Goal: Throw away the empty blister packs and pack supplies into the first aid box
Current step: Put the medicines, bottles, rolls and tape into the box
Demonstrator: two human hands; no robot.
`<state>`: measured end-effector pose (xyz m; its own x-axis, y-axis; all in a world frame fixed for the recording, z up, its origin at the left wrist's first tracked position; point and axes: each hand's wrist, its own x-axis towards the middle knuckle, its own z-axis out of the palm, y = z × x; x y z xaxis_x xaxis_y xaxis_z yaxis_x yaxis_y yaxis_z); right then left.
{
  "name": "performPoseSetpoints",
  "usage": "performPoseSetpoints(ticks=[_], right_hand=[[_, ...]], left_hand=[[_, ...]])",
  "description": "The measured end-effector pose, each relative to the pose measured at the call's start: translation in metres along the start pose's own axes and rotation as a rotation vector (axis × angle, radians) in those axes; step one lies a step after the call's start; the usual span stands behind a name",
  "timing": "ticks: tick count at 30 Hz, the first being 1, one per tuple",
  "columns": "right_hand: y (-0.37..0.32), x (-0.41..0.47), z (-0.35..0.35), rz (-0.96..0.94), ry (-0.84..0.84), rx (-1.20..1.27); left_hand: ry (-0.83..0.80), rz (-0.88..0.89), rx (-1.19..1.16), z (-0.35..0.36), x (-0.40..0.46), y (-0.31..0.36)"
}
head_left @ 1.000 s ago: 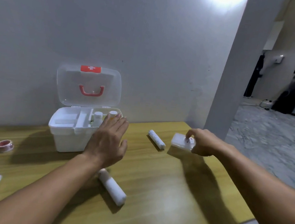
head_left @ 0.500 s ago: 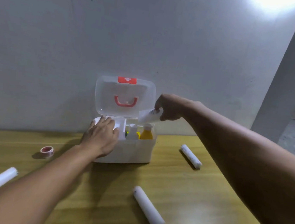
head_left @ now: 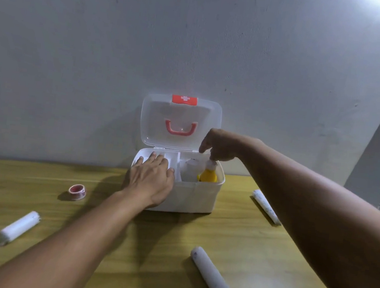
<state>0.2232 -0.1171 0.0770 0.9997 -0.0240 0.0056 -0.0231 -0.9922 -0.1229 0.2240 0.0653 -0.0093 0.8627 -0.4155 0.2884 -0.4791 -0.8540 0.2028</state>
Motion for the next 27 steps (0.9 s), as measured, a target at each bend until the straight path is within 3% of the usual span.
performPoseSetpoints(ticks=[6,12,22,27], right_hand=[[0.004,-0.005,0.0,0.163,0.125,0.238],[-0.002,-0.016,0.006,0.296,-0.041,0.703],[-0.012,-0.01,0.006,0.339,-0.092,0.868],[-0.013,-0.008,0.014,0.316,-0.045,0.787]], left_hand=[[-0.014,-0.022,-0.01,-0.005,-0.004,0.004],[-0.018,-0.028,-0.019,-0.005,-0.004,0.004],[-0.001,-0.039,-0.044,-0.003,-0.004,0.003],[-0.007,-0.028,-0.026,-0.002,-0.004,0.003]])
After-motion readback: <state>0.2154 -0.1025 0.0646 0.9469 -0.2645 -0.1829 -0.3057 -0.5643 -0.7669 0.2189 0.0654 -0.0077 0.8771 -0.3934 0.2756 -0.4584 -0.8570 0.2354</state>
